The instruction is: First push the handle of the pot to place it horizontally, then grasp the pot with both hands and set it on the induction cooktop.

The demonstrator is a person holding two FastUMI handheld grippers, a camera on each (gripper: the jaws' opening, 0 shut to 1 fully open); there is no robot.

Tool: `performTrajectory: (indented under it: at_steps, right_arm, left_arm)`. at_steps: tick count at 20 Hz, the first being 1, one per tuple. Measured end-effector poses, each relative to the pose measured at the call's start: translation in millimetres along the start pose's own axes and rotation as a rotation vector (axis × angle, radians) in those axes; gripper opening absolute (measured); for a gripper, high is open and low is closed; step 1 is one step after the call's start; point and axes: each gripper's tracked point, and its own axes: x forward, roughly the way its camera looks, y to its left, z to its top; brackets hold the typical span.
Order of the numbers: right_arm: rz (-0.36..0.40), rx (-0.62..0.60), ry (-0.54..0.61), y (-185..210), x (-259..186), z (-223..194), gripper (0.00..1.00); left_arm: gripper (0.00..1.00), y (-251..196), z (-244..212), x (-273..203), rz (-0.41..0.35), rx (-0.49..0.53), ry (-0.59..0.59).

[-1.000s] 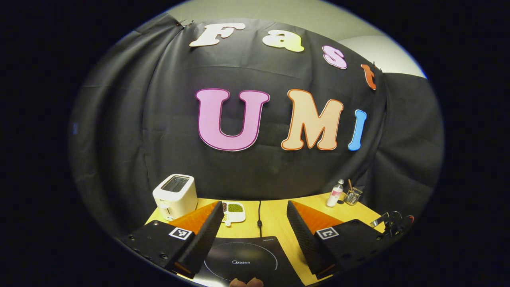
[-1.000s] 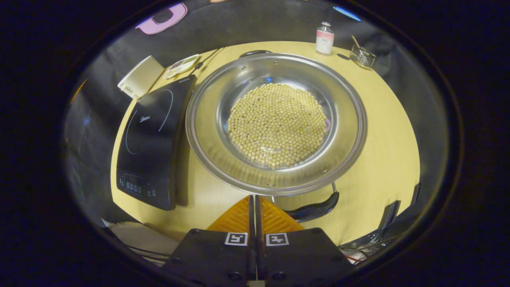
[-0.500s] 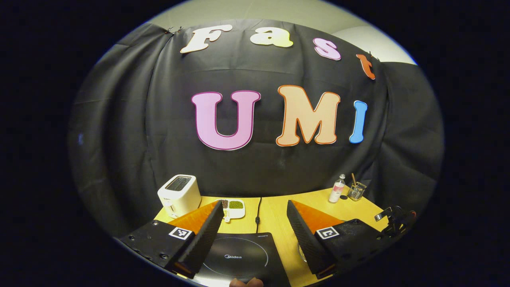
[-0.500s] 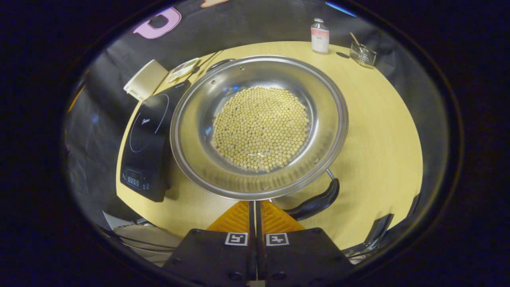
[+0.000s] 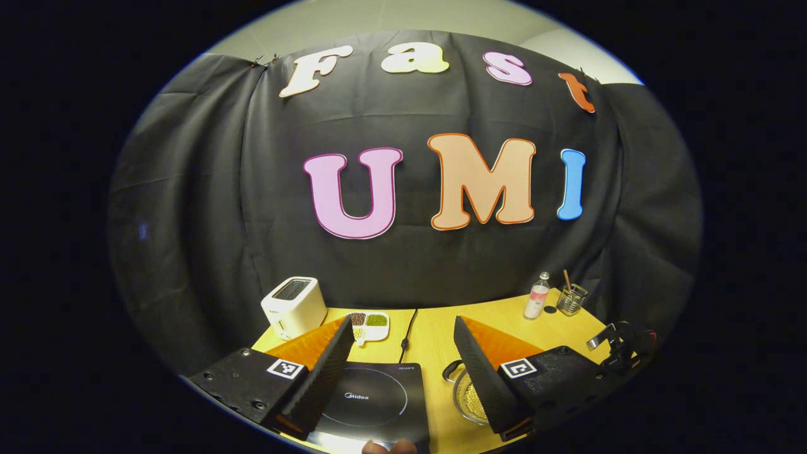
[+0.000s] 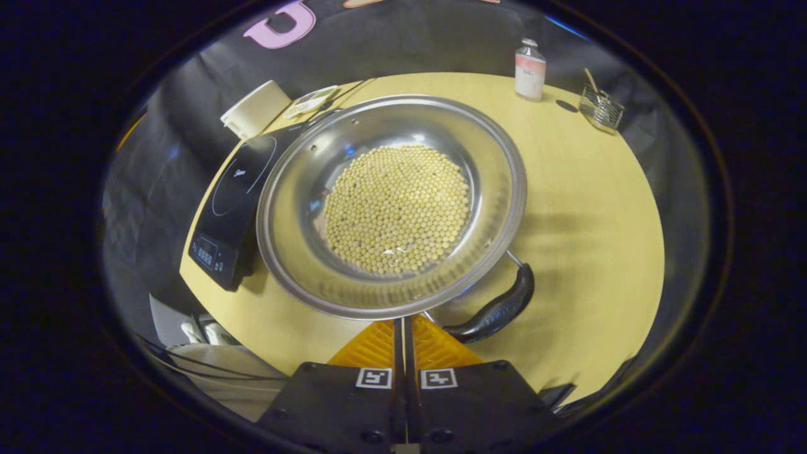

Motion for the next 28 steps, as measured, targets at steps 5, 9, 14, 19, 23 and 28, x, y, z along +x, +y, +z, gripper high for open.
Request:
performTrajectory:
  at_steps: [5, 9, 14, 19, 23, 28]
  right_arm:
    - [-0.012, -0.041, -0.033, -41.0, -0.2, 18.4, 0.03]
    - [-0.018, -0.037, -0.065, -65.0, 0.5, 34.1, 0.03]
    - [-0.012, -0.005, -0.088, -82.8, 1.8, 45.8, 0.03]
    - [-0.025, -0.004, -0.099, -90.3, 3.3, 53.7, 0.02]
    - [-0.089, 0.0, -0.112, -94.8, -6.8, 52.8, 0.02]
    - [-0.185, 0.094, -0.245, -112.1, -37.9, 80.5, 0.04]
  left_arm:
    - [0.97, -23.6, -6.6, -7.0, 0.014, 0.022, 0.041]
    - [0.94, -35.4, -14.6, -7.9, 0.025, 0.004, 0.083]
    - [0.95, -45.6, -20.2, -7.7, 0.019, 0.002, 0.118]
    - [0.94, -56.7, -30.6, -7.4, -0.015, -0.02, 0.145]
    - [0.95, -60.0, -57.4, 3.3, -0.064, -0.102, 0.222]
    - [0.96, -60.6, -98.3, 21.4, -0.134, -0.18, 0.356]
